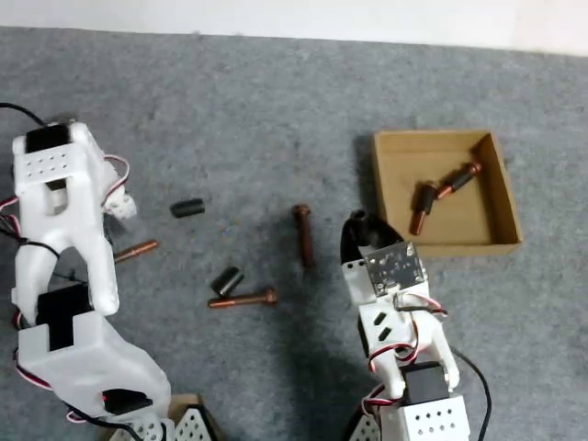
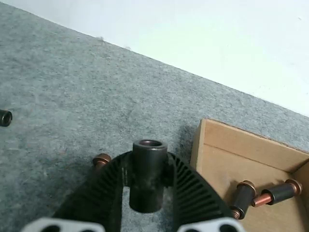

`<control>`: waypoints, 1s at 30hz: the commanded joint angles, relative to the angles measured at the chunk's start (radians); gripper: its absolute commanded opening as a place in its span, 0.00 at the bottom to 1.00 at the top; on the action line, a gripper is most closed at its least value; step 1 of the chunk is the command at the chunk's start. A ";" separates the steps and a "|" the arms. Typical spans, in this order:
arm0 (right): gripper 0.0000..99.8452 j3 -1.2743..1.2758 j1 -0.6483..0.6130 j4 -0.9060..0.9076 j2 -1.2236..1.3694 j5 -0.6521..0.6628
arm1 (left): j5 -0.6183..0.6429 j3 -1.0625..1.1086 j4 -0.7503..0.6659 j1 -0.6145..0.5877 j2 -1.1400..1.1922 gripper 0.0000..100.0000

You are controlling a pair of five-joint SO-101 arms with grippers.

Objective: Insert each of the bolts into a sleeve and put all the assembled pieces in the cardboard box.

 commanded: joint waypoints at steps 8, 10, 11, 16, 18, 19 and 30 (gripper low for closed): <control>0.01 0.107 0.010 -0.001 -0.016 -0.003 | 0.443 0.056 -0.020 0.007 -0.007 0.11; 0.01 0.107 0.010 0.001 -0.016 -0.003 | 0.502 0.094 -0.095 -0.013 -0.007 0.11; 0.01 0.107 0.010 0.001 -0.016 -0.003 | 0.528 0.117 -0.143 -0.025 -0.007 0.11; 0.01 0.107 0.010 0.001 -0.016 -0.003 | 0.580 0.262 -0.328 -0.045 -0.016 0.11; 0.01 0.107 0.010 0.001 -0.016 -0.003 | 0.580 0.303 -0.384 -0.047 -0.016 0.11; 0.01 0.107 0.010 0.001 -0.016 -0.003 | 0.580 0.320 -0.414 -0.047 -0.016 0.11; 0.01 0.107 0.010 0.001 -0.016 -0.003 | 0.631 0.458 -0.683 -0.058 -0.008 0.11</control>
